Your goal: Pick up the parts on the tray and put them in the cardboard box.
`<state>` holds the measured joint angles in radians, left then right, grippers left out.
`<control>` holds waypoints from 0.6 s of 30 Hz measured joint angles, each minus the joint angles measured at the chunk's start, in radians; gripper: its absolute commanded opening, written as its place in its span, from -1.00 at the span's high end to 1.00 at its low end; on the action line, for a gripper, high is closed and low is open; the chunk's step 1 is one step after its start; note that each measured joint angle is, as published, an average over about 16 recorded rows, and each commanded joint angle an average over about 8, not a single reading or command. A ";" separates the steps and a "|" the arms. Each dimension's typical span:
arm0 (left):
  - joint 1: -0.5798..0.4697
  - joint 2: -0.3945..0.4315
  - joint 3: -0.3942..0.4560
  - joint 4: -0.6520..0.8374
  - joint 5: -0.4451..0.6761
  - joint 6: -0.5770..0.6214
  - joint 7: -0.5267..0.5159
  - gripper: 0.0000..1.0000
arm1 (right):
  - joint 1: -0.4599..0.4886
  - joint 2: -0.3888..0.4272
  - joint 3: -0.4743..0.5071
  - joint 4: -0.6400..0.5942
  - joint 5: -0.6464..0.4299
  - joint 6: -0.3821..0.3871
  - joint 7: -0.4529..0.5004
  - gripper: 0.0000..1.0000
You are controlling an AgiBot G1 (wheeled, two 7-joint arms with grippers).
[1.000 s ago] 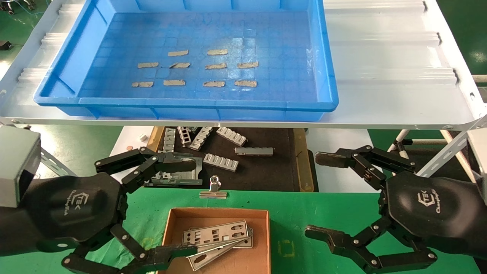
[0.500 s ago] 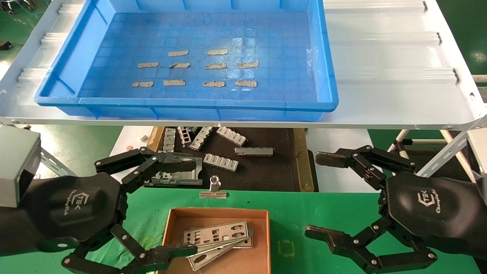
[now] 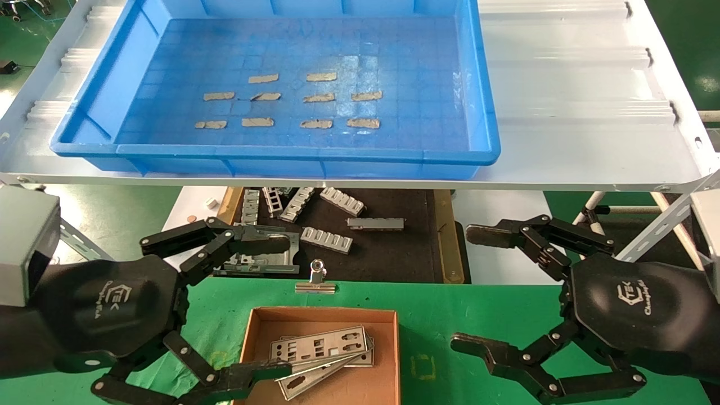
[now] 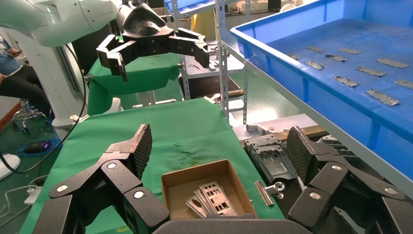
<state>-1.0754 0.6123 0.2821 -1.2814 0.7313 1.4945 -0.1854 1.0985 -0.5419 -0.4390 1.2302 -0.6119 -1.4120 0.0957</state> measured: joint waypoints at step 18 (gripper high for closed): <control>0.000 0.000 0.000 0.000 0.000 0.000 0.000 -1.00 | 0.000 0.000 0.000 0.000 0.000 0.000 0.000 -1.00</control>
<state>-1.0754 0.6123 0.2821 -1.2814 0.7313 1.4945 -0.1854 1.0985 -0.5419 -0.4390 1.2302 -0.6119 -1.4120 0.0957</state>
